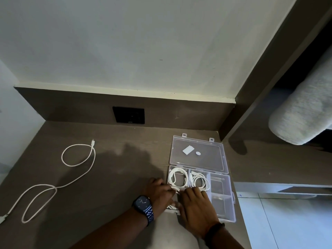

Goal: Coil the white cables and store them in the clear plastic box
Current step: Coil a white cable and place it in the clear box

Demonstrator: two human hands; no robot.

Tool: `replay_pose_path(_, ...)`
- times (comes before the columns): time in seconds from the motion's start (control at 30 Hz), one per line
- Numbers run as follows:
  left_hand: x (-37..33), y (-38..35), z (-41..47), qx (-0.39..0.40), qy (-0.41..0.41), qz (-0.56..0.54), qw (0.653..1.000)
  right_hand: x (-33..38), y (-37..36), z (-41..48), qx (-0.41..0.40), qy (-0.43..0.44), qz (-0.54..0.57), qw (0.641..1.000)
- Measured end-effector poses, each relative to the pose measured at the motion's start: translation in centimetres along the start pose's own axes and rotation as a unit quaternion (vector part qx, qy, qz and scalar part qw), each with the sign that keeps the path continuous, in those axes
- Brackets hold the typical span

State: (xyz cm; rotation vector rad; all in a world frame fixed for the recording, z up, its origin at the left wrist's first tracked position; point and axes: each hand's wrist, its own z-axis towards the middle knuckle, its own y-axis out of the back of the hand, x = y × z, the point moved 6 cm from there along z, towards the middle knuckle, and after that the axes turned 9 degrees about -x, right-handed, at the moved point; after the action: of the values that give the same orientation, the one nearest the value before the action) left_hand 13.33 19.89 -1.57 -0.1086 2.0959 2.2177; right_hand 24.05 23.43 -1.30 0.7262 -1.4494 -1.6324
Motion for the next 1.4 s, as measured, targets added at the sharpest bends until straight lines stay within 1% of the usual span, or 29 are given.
replay_pose_path(0.1,0.2,-1.4,0.4,0.079,0.039,-0.037,0.995,-0.2,0.3,-1.0,0.028,0.001,0.024,0.999)
replay_pose_path(0.17,0.3,-1.8,0.5,0.095,0.046,-0.03,0.994,-0.6,0.6,-0.9,0.031,-0.005,0.032,0.999)
replay_pose_path(0.33,0.5,-2.6,0.7,0.108,0.058,-0.058,0.991,-1.5,1.9,-0.7,-0.034,-0.02,0.078,0.996)
replay_pose_path(0.4,0.5,-2.8,0.7,0.107,0.067,-0.083,0.989,-1.8,2.1,-0.8,-0.045,-0.023,0.077,0.996)
replay_pose_path(0.53,1.3,-3.1,0.6,0.096,0.109,-0.156,0.977,-1.2,2.0,-0.6,-0.006,-0.008,0.033,0.999)
replay_pose_path(0.63,1.9,-3.5,0.4,0.099,0.134,-0.187,0.968,-0.5,2.1,-0.4,-0.004,0.017,0.024,1.0)
replay_pose_path(0.73,2.2,-3.5,0.2,0.091,0.149,-0.186,0.967,0.0,2.1,-0.2,0.003,0.008,0.017,1.0)
replay_pose_path(0.87,2.1,-3.1,0.1,0.08,0.144,-0.177,0.97,0.9,1.4,0.4,0.037,-0.026,0.038,0.998)
replay_pose_path(0.93,2.0,-2.8,0.1,0.071,0.14,-0.181,0.971,1.4,1.5,0.7,0.048,-0.026,0.056,0.997)
replay_pose_path(1.0,1.8,-2.2,0.1,0.053,0.134,-0.187,0.972,1.4,1.1,0.8,0.082,-0.026,0.075,0.994)
replay_pose_path(1.07,1.7,-1.7,0.0,0.035,0.135,-0.198,0.97,1.0,-0.1,0.8,0.127,-0.029,0.052,0.99)
replay_pose_path(1.17,1.7,-1.4,-0.3,0.021,0.149,-0.216,0.965,0.2,-1.0,1.2,0.164,-0.068,0.017,0.984)
replay_pose_path(1.3,1.9,-1.4,-0.6,0.026,0.164,-0.226,0.96,-0.1,-1.4,1.6,0.147,-0.133,0.006,0.98)
replay_pose_path(1.4,1.9,-1.9,-0.6,0.03,0.157,-0.226,0.961,-0.2,-1.5,1.8,0.123,-0.173,0.018,0.977)
